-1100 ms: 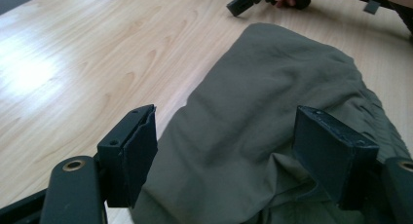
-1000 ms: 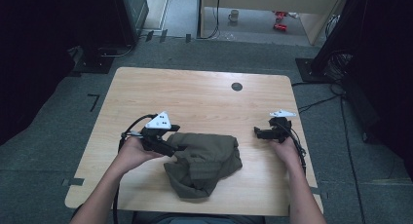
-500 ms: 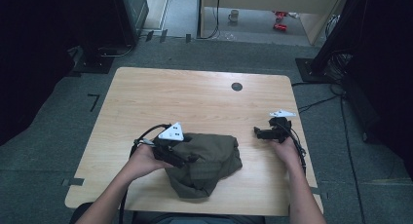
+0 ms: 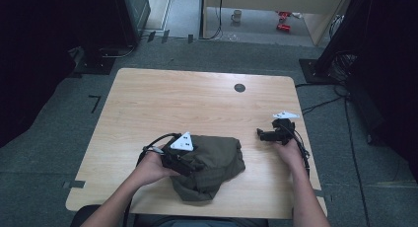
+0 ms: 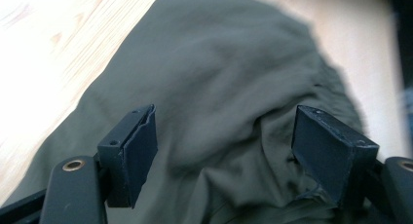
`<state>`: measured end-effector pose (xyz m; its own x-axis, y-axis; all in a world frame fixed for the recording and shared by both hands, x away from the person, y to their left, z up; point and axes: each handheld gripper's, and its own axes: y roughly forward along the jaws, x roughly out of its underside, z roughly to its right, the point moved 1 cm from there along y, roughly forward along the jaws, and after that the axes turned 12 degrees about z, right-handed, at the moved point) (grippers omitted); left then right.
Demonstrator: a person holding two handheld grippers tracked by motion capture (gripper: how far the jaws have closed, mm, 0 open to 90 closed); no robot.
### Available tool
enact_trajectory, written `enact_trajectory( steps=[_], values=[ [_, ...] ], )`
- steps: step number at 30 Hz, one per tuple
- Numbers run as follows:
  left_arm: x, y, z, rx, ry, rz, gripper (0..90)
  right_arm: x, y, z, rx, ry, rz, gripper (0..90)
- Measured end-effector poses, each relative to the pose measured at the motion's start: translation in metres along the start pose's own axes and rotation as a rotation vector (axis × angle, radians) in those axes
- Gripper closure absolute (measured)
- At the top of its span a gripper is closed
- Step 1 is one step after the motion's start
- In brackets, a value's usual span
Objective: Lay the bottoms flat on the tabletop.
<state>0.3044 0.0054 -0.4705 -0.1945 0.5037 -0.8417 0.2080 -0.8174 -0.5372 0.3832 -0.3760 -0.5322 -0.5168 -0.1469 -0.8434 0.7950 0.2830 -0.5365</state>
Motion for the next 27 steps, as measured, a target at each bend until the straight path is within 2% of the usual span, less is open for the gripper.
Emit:
enact_trajectory(
  steps=[2, 5, 8, 11, 13, 16, 19, 22, 26, 27],
  values=[
    [0.005, 0.003, -0.005, -0.019, -0.021, -0.02, 24.7, 0.0, 0.0, 0.0, -0.001, 0.0, 0.0, 1.6],
    [0.01, 0.008, -0.009, 0.003, -0.039, -0.034, 31.0, 0.0, 0.0, 0.0, -0.001, -0.001, 0.0, 1.6],
    [0.01, 0.01, -0.011, 0.025, -0.035, -0.031, 49.8, 0.0, 0.0, 0.0, -0.001, -0.001, 0.0, 1.6],
    [0.009, 0.013, -0.011, 0.013, -0.034, -0.056, 70.5, 0.0, 0.0, 0.0, 0.0, 0.0, 0.0, 1.6],
    [0.008, 0.013, -0.011, 0.016, -0.041, -0.064, 79.8, 0.0, 0.0, 0.0, 0.0, 0.0, 0.0, 1.6],
    [0.005, 0.013, -0.008, 0.005, -0.015, -0.072, 88.4, 0.0, 0.0, 0.0, 0.0, 0.0, 0.0, 1.6],
    [0.0, 0.01, -0.007, -0.001, -0.021, -0.07, 90.0, 0.0, 0.0, 0.0, 0.0, 0.0, 0.0, 1.6],
    [-0.007, 0.001, -0.008, -0.003, -0.043, -0.046, 90.0, 0.0, 0.0, 0.0, -0.001, 0.0, 0.0, 1.6],
    [-0.024, -0.015, -0.012, 0.009, -0.083, 0.036, 90.0, 0.0, 0.0, 0.0, -0.001, -0.001, 0.0, 1.6],
    [-0.028, -0.019, -0.013, 0.004, -0.082, 0.055, 90.0, 0.0, 0.0, -0.001, 0.0, 0.001, 0.0, 1.6]
  ],
)
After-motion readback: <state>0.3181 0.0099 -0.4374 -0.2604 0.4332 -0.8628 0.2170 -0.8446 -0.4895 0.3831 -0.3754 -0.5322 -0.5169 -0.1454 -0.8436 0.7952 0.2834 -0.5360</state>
